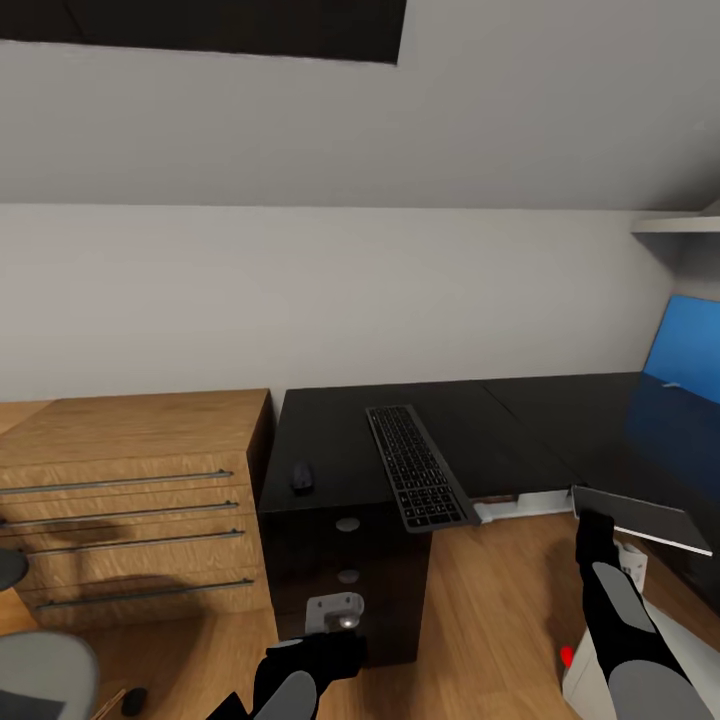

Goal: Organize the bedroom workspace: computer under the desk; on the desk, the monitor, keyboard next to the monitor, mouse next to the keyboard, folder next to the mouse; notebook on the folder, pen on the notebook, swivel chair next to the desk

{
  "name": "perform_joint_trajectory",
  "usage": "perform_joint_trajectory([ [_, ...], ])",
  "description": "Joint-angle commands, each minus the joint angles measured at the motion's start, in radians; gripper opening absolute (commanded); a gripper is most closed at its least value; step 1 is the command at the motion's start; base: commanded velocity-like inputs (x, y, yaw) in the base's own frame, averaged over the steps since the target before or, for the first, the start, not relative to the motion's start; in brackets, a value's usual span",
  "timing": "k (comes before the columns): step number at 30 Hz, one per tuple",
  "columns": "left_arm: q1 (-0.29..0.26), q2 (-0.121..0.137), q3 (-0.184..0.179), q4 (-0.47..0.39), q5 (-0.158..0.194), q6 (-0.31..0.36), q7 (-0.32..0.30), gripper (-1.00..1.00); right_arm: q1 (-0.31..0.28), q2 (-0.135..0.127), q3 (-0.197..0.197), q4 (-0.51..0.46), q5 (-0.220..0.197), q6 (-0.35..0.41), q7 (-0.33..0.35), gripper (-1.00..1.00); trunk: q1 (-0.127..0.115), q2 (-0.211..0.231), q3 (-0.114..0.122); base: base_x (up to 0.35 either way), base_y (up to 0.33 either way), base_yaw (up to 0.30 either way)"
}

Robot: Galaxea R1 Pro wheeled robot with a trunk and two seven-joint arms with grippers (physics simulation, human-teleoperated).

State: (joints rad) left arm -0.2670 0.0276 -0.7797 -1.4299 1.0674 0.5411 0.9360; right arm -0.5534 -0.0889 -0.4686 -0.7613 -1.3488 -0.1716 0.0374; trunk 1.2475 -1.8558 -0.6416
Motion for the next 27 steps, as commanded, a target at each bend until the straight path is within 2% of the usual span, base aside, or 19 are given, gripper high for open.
perform_joint_trajectory([
  [1,-0.001,0.001,-0.002,-0.001,0.005,0.002,0.007,1.00,0.000,0.000,0.000,0.001,-0.015,-0.003,0.004,-1.00,-0.004,0.007,0.002,0.000,0.000,0.000],
  [16,-0.001,0.000,-0.003,-0.001,0.005,0.003,0.008,1.00,0.000,0.004,0.003,-0.006,-0.014,-0.003,0.008,-1.00,-0.062,0.112,0.049,0.000,0.000,0.000],
  [27,-0.001,0.000,-0.002,-0.001,0.006,0.003,0.007,1.00,0.000,0.007,0.004,-0.008,-0.013,-0.003,0.045,-1.00,-0.062,0.112,0.049,0.000,0.000,0.000],
])
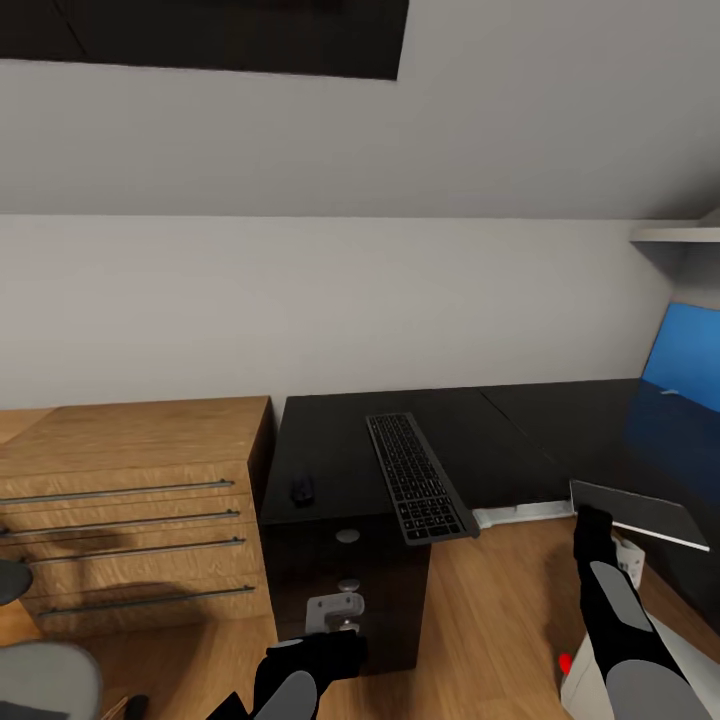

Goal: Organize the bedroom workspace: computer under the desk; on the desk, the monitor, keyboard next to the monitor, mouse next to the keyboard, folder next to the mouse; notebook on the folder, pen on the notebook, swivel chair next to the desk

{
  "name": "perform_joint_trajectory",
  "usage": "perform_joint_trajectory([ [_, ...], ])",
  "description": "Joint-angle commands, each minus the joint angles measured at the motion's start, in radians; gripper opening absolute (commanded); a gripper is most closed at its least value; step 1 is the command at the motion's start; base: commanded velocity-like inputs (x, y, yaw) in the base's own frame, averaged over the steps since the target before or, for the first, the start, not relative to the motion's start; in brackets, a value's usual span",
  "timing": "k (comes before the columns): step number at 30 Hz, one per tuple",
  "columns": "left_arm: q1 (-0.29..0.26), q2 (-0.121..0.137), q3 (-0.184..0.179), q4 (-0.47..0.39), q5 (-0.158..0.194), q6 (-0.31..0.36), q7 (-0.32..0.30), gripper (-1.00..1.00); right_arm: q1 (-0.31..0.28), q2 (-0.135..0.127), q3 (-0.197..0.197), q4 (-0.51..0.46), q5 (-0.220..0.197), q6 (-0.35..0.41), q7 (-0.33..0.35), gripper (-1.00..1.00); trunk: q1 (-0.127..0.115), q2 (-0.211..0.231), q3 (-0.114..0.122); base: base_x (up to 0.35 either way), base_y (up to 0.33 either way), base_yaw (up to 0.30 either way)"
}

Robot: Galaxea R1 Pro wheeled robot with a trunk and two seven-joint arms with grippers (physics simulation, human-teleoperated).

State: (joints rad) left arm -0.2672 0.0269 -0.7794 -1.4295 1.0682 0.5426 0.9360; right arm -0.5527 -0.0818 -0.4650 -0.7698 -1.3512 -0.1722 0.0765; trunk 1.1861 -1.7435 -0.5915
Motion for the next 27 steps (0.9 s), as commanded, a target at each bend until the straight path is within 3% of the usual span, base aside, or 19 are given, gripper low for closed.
perform_joint_trajectory([
  [1,-0.001,0.001,-0.002,-0.001,0.006,0.002,0.007,1.00,-0.001,0.000,0.000,0.001,-0.010,-0.002,0.008,-1.00,0.000,-0.001,-0.001,0.000,0.000,0.004],
  [17,-0.001,-0.001,0.000,0.020,0.005,0.002,0.009,1.00,-0.001,0.011,0.010,0.003,-0.009,-0.001,0.014,-1.00,0.000,-0.001,0.014,0.000,0.000,0.151],
  [27,-0.001,-0.001,0.000,0.020,0.004,0.002,0.009,1.00,-0.001,0.010,0.042,0.001,-0.009,-0.001,0.014,-1.00,0.000,-0.001,0.025,0.000,0.000,0.178],
])
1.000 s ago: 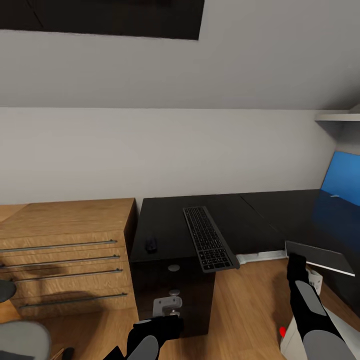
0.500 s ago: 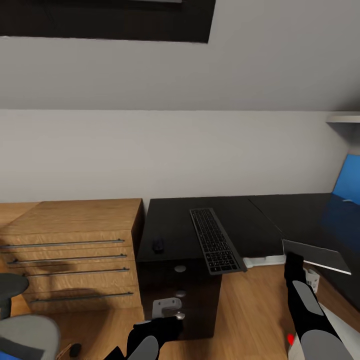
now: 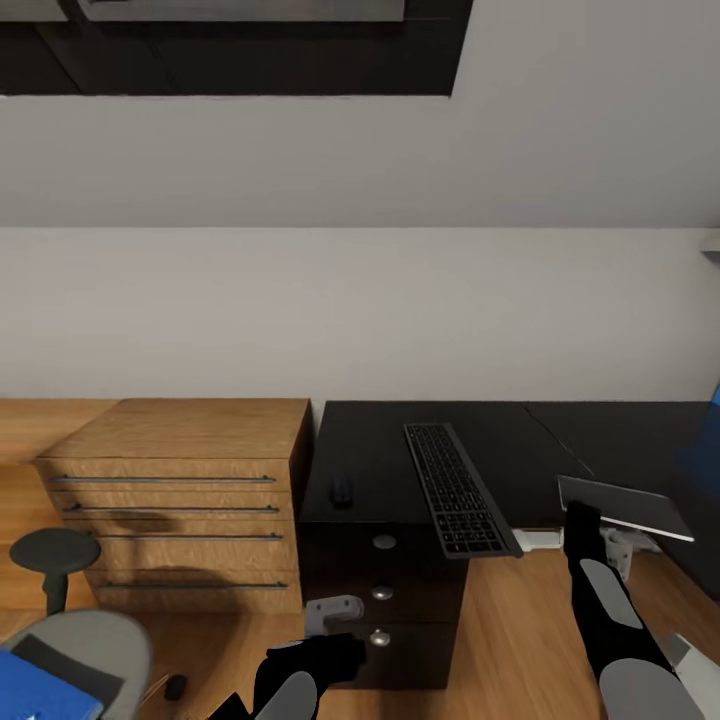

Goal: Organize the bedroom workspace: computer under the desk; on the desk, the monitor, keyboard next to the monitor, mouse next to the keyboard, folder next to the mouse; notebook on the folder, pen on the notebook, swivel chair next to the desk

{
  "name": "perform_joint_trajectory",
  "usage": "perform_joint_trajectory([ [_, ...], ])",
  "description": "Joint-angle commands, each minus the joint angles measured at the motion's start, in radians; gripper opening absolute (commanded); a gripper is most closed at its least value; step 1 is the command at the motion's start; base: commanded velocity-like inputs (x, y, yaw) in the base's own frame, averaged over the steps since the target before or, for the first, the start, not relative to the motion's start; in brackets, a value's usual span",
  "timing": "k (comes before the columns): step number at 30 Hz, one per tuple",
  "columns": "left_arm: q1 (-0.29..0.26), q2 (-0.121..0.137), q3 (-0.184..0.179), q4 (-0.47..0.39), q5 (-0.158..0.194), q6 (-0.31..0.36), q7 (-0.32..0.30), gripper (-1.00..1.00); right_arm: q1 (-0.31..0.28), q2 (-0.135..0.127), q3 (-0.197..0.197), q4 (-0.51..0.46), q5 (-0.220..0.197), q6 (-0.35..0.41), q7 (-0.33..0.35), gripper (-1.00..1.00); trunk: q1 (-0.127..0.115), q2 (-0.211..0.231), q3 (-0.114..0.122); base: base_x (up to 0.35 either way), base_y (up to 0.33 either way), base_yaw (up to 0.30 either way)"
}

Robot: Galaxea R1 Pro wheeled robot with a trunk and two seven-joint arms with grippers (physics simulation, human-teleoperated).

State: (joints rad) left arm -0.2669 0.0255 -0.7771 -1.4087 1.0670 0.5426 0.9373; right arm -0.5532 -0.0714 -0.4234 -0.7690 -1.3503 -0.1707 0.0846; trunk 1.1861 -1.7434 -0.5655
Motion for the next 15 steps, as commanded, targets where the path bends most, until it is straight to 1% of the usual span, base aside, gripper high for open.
perform_joint_trajectory([
  [1,-0.002,0.001,-0.002,-0.001,0.005,0.002,0.007,1.00,-0.001,0.000,0.002,0.001,-0.010,-0.003,0.006,-1.00,0.000,-0.001,0.000,0.000,0.000,0.174],
  [9,-0.002,0.001,-0.002,-0.001,0.006,0.002,0.008,1.00,-0.001,-0.001,0.005,0.001,-0.010,-0.002,0.006,-1.00,0.000,-0.001,0.005,0.000,0.000,0.171],
  [15,-0.002,0.000,-0.002,0.003,0.007,0.002,0.008,1.00,-0.001,-0.001,0.006,0.002,-0.008,-0.002,0.008,-1.00,0.000,-0.001,0.006,0.000,0.000,0.066],
])
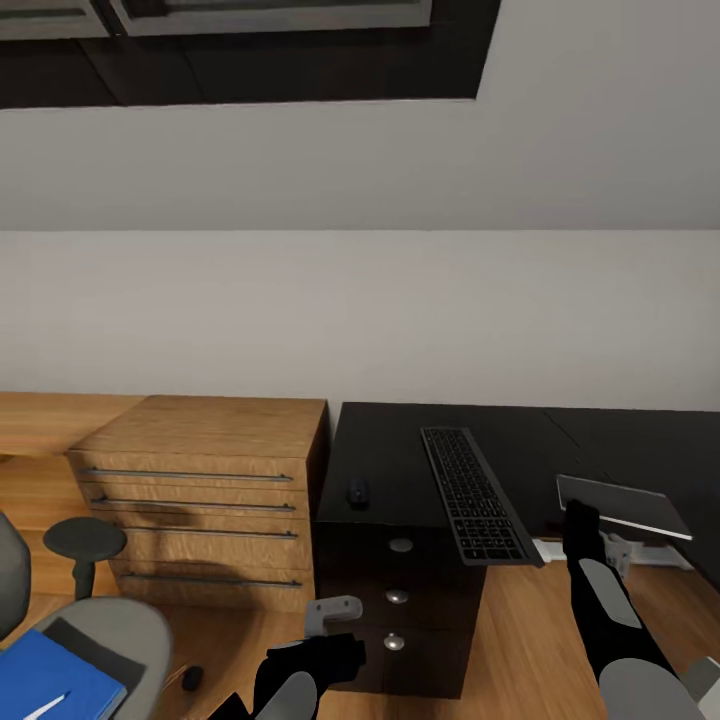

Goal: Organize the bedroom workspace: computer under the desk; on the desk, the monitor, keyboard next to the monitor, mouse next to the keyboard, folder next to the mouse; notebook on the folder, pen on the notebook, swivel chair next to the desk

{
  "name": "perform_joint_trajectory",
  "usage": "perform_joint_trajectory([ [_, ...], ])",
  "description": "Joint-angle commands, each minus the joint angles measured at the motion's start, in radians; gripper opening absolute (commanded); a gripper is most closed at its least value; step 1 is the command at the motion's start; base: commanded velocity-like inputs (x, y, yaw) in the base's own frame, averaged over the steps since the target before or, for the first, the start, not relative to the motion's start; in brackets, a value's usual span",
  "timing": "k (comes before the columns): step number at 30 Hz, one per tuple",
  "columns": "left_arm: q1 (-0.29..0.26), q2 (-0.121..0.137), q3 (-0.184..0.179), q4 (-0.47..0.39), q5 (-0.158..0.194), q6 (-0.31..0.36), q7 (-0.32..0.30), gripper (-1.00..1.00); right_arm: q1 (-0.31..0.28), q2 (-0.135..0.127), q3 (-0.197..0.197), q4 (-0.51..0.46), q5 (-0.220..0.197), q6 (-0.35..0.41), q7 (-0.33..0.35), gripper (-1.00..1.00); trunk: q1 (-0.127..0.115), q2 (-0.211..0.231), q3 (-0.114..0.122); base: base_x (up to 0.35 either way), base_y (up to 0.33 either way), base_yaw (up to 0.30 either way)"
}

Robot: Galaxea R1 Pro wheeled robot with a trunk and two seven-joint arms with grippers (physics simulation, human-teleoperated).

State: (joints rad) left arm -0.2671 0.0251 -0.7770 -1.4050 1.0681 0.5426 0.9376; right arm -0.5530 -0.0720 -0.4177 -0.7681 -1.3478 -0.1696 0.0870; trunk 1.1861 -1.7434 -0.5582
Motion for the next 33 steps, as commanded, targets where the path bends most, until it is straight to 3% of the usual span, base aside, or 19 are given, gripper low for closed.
perform_joint_trajectory([
  [1,-0.001,0.001,-0.002,0.000,0.006,0.002,0.007,1.00,-0.001,0.000,0.001,0.001,-0.010,-0.001,0.006,-1.00,0.000,-0.001,-0.001,0.000,0.000,0.023],
  [17,-0.001,0.000,-0.004,0.003,-0.003,0.002,0.012,1.00,-0.001,-0.011,0.011,0.008,-0.002,0.168,0.005,-1.00,0.000,-0.001,-0.001,0.000,0.000,0.004],
  [33,-0.001,0.000,-0.006,0.003,-0.002,0.001,0.011,1.00,0.000,-0.027,0.008,0.010,-0.004,0.192,0.006,-1.00,0.000,-0.001,-0.001,-0.005,-0.004,0.000],
])
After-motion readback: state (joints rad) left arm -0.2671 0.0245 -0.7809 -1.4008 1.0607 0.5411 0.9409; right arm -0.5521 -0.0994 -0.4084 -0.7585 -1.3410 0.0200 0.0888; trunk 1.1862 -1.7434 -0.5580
